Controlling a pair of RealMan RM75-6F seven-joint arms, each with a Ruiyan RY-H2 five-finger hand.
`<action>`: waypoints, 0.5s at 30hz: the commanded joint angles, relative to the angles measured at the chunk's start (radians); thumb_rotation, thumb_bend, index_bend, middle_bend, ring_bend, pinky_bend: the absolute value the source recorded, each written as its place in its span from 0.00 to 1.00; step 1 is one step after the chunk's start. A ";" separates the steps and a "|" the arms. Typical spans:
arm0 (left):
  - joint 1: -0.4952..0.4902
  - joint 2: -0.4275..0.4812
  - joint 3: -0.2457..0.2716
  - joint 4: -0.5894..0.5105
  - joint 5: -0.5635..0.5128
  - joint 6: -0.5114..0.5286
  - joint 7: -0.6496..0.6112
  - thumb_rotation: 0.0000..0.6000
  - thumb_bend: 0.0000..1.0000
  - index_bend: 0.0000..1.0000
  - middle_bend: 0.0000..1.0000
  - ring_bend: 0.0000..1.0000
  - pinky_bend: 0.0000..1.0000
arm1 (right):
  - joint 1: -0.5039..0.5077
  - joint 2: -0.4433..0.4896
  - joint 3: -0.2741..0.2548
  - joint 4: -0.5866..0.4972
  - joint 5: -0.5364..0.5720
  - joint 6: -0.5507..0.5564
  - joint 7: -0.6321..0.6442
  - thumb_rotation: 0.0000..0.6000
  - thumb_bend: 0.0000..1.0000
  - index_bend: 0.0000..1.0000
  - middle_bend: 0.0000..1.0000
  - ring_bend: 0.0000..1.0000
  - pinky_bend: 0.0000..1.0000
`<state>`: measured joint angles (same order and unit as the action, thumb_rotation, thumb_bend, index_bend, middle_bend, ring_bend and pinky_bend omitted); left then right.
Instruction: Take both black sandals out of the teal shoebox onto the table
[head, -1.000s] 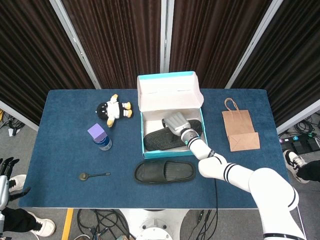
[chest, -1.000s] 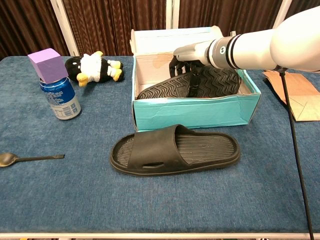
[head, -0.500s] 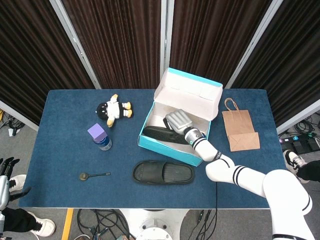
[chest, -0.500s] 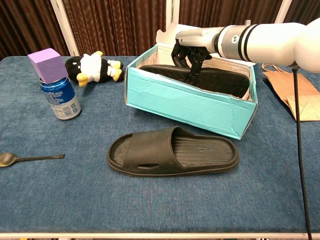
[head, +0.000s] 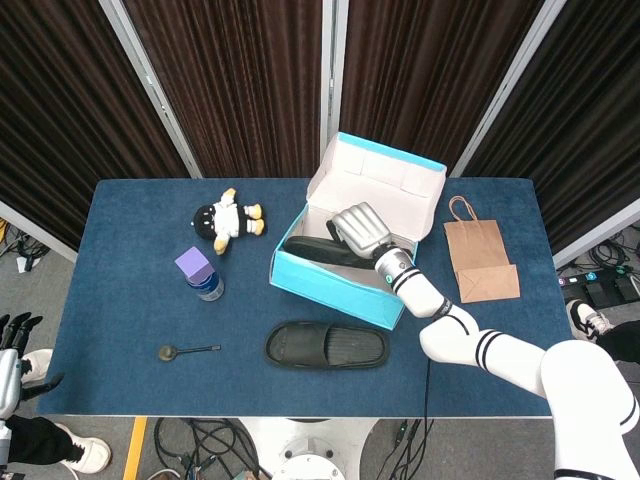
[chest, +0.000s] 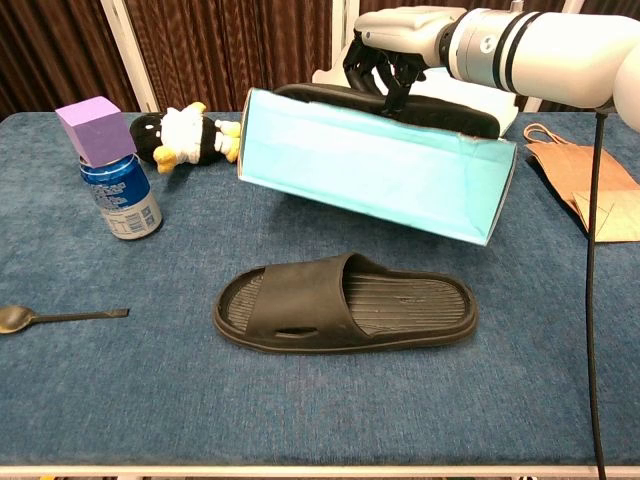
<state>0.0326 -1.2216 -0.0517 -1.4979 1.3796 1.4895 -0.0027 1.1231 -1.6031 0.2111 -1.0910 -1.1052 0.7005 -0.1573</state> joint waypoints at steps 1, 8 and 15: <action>0.000 0.001 0.001 -0.001 0.000 0.000 0.001 1.00 0.00 0.18 0.10 0.02 0.12 | -0.001 -0.007 -0.015 0.018 -0.035 0.032 -0.054 1.00 0.44 0.84 0.68 0.62 0.77; 0.000 0.003 0.000 -0.001 -0.005 -0.003 0.002 1.00 0.00 0.18 0.10 0.02 0.12 | -0.020 -0.007 0.010 -0.008 -0.069 0.097 -0.032 1.00 0.44 0.84 0.68 0.62 0.74; -0.002 0.003 -0.003 0.001 -0.001 0.003 0.000 1.00 0.00 0.18 0.10 0.02 0.12 | -0.101 0.154 0.022 -0.219 -0.149 0.228 0.008 1.00 0.43 0.83 0.68 0.62 0.73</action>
<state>0.0308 -1.2189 -0.0550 -1.4971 1.3788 1.4926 -0.0025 1.0654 -1.5212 0.2278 -1.2259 -1.2153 0.8683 -0.1701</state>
